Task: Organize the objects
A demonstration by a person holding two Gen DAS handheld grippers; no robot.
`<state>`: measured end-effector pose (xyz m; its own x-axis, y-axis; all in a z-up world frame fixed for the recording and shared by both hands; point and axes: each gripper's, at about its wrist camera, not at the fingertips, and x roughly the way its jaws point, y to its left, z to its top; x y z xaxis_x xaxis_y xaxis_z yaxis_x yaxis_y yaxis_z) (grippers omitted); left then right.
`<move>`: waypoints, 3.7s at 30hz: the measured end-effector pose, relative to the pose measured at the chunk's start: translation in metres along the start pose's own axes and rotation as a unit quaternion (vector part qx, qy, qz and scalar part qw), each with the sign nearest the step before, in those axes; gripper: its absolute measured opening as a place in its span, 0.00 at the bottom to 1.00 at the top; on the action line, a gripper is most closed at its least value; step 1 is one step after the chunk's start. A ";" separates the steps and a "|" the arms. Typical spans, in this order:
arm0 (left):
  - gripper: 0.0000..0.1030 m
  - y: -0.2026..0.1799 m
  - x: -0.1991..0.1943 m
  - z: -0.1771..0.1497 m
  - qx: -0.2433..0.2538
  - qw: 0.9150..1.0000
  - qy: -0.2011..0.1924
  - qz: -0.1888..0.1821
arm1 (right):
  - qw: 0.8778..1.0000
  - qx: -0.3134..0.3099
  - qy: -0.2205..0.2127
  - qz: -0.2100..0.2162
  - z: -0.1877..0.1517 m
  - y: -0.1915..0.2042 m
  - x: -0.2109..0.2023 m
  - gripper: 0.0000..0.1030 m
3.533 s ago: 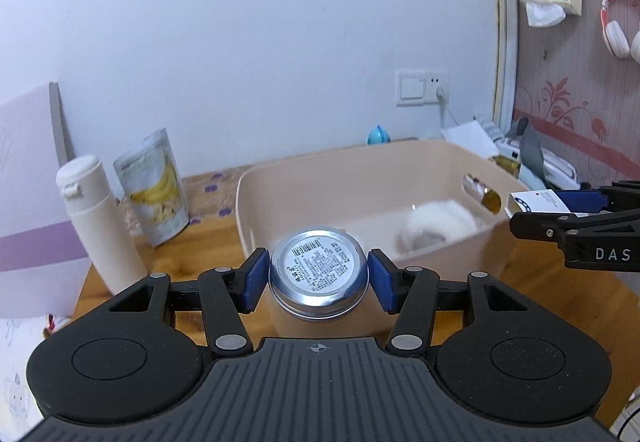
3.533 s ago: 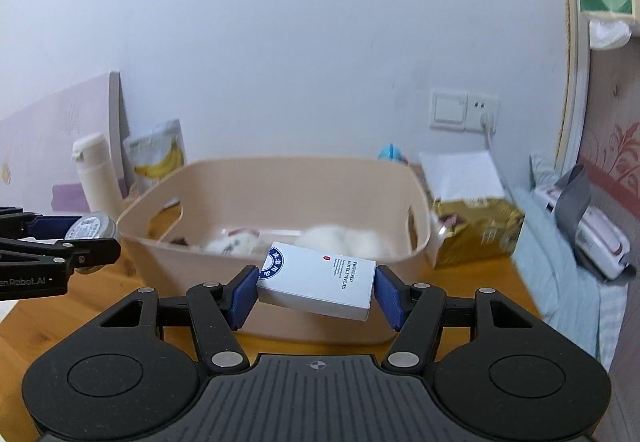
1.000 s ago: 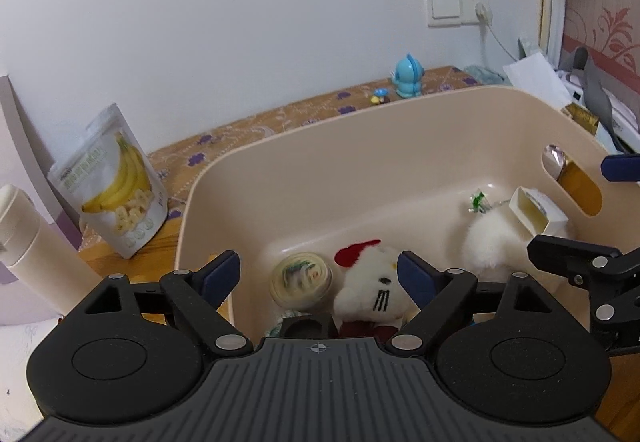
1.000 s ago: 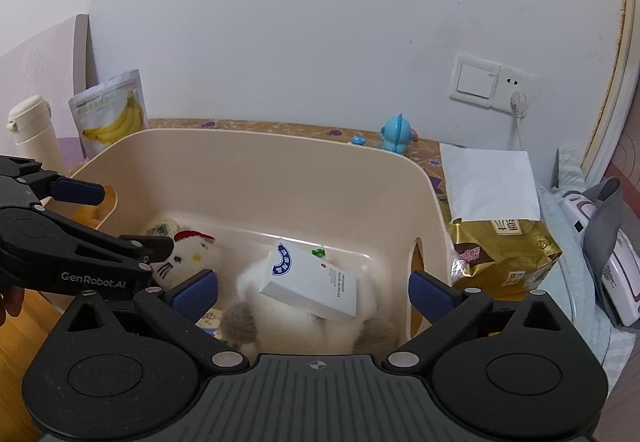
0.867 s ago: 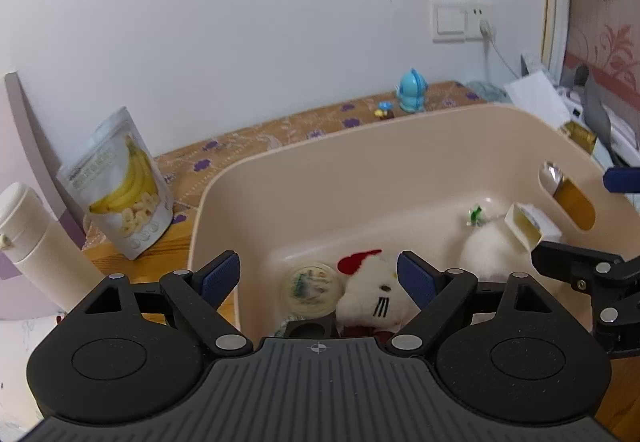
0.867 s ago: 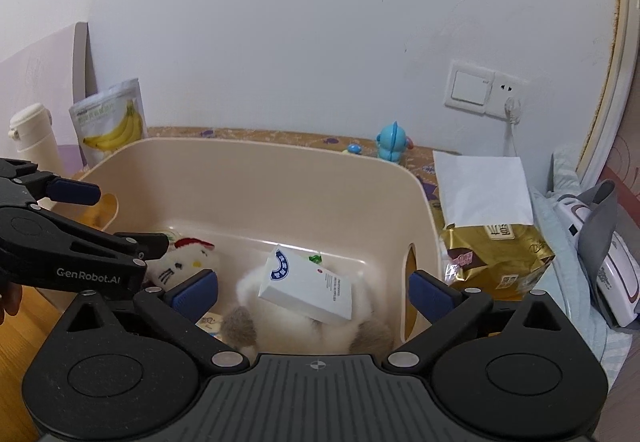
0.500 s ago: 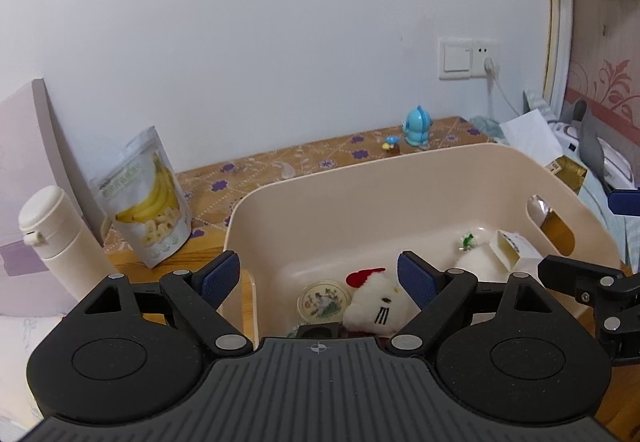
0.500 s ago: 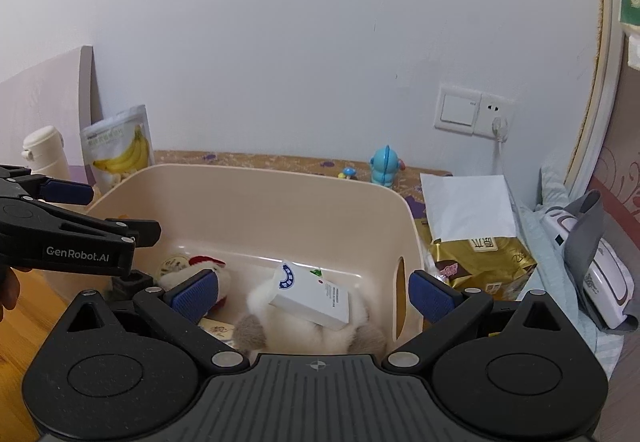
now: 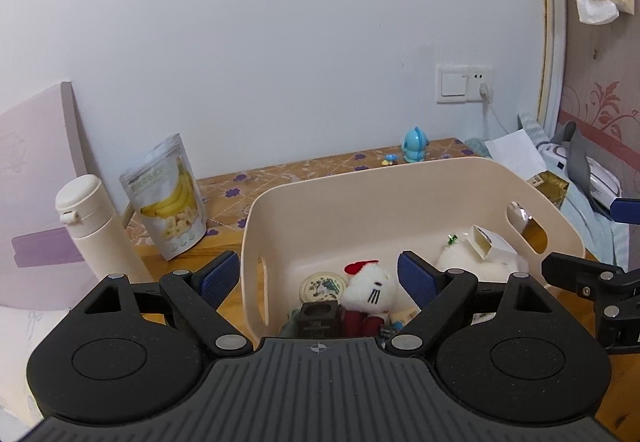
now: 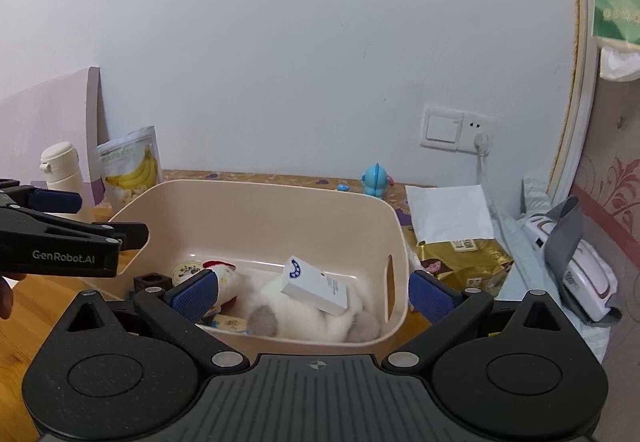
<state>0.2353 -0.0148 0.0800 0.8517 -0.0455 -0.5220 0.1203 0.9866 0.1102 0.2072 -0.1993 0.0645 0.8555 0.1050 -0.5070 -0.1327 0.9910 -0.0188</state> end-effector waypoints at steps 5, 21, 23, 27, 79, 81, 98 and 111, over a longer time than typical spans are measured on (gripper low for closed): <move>0.85 -0.002 -0.013 -0.012 0.003 1.000 -0.001 0.006 | 1.000 0.007 -0.009 0.005 -0.008 0.001 -0.016 1.00; 0.85 -0.001 -0.061 -0.045 -0.019 1.000 -0.018 0.009 | 0.999 0.011 -0.029 0.011 -0.032 0.012 -0.059 1.00; 0.85 -0.002 -0.066 -0.049 -0.018 1.000 -0.021 0.008 | 0.999 0.011 -0.032 0.010 -0.036 0.013 -0.064 1.00; 0.85 -0.004 -0.077 -0.058 -0.015 0.999 -0.025 0.014 | 0.999 0.015 -0.032 0.014 -0.042 0.014 -0.075 1.00; 0.85 -0.012 -0.167 -0.147 -0.061 0.998 -0.019 -0.010 | 0.999 0.027 -0.016 0.021 -0.126 0.022 -0.162 1.00; 0.85 -0.010 -0.169 -0.149 -0.066 0.998 -0.019 -0.010 | 0.999 0.027 -0.015 0.022 -0.128 0.022 -0.162 1.00; 0.85 -0.008 -0.189 -0.162 -0.077 0.996 -0.028 -0.022 | 1.000 0.011 -0.018 0.022 -0.136 0.029 -0.177 1.00; 0.85 -0.009 -0.196 -0.165 -0.079 0.996 -0.028 -0.026 | 0.999 0.013 -0.021 0.025 -0.137 0.027 -0.186 1.00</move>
<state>-0.0175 0.0108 0.0416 0.8742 -0.1009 -0.4750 0.0868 0.9949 -0.0515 -0.0241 -0.2033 0.0400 0.8682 0.1573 -0.4706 -0.1633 0.9862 0.0284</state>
